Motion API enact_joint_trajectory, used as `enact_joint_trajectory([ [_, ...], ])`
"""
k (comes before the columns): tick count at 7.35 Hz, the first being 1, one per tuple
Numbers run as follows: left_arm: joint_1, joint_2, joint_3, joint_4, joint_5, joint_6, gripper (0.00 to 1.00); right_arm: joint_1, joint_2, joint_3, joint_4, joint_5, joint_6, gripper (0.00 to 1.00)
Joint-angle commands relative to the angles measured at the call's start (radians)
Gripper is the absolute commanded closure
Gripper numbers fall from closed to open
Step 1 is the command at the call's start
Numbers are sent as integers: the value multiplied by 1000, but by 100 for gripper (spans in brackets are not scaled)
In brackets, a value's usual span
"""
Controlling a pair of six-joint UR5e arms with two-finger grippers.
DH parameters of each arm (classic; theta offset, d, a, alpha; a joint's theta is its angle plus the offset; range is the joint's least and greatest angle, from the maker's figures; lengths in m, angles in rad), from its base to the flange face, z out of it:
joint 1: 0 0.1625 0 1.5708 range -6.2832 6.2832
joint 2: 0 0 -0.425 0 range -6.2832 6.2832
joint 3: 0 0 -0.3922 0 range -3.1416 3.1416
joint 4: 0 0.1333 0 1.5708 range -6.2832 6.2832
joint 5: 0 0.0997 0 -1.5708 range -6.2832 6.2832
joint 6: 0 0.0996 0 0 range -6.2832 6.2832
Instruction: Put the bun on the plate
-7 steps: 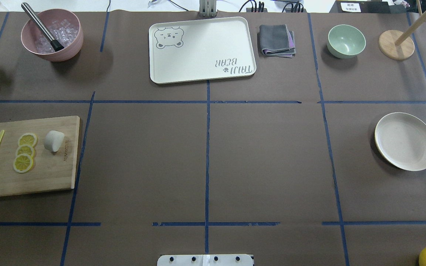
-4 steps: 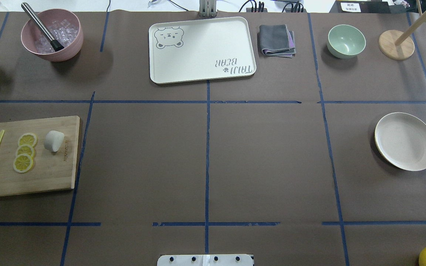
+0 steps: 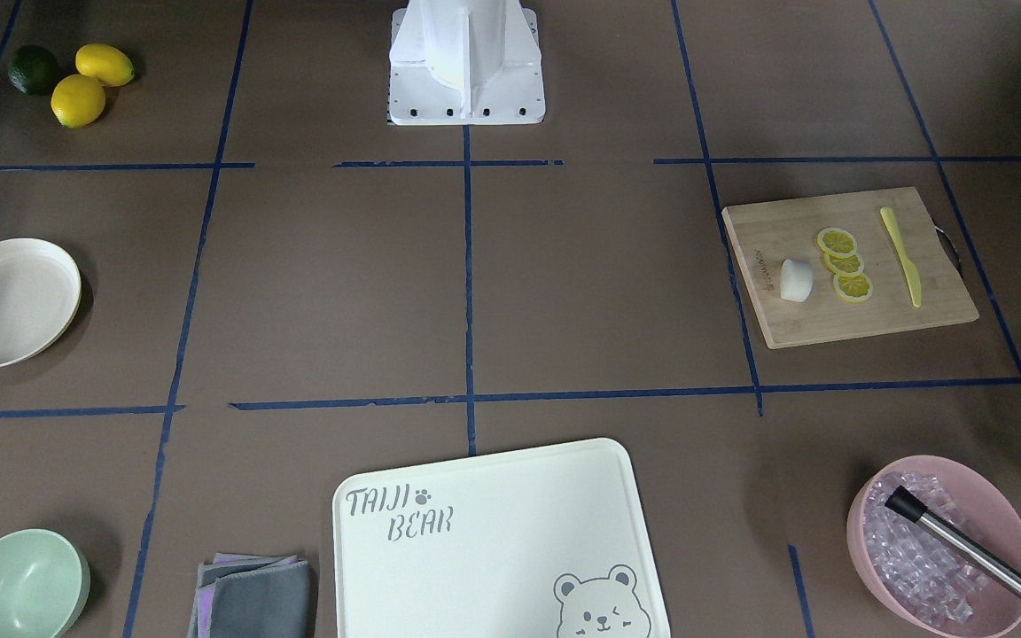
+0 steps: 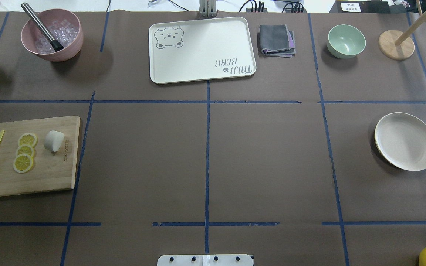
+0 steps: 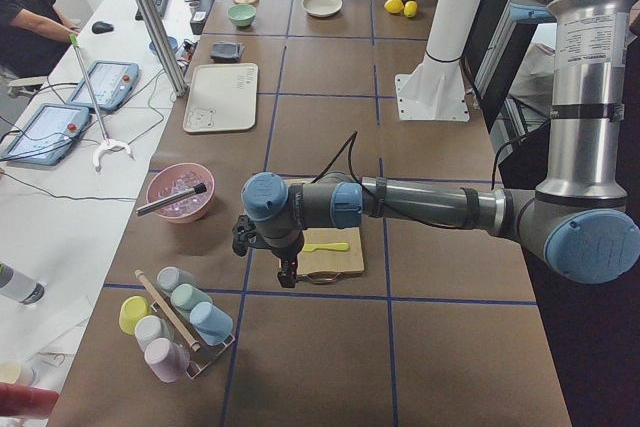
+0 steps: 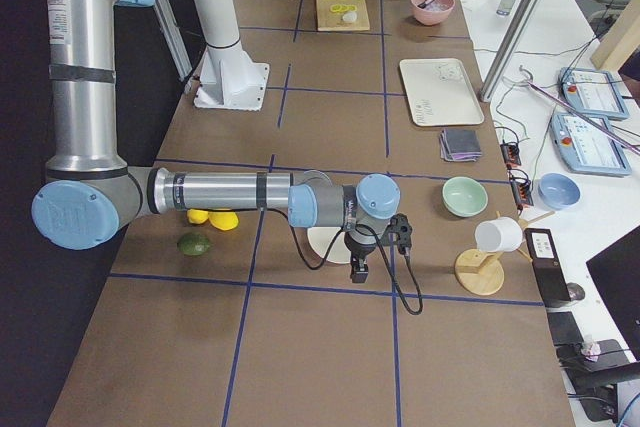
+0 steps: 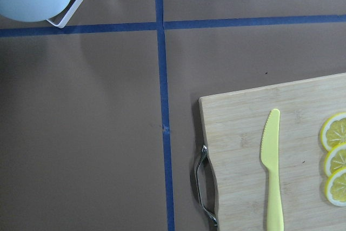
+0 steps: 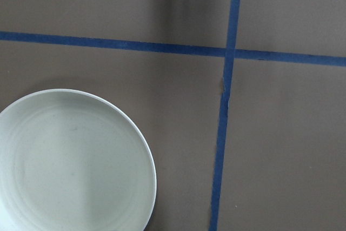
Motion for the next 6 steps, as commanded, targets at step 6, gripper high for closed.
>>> enact_joint_trajectory([
  [6,0,18,-18,-4,0,-10,0,-257,-91,-143,684,-76,655,2],
])
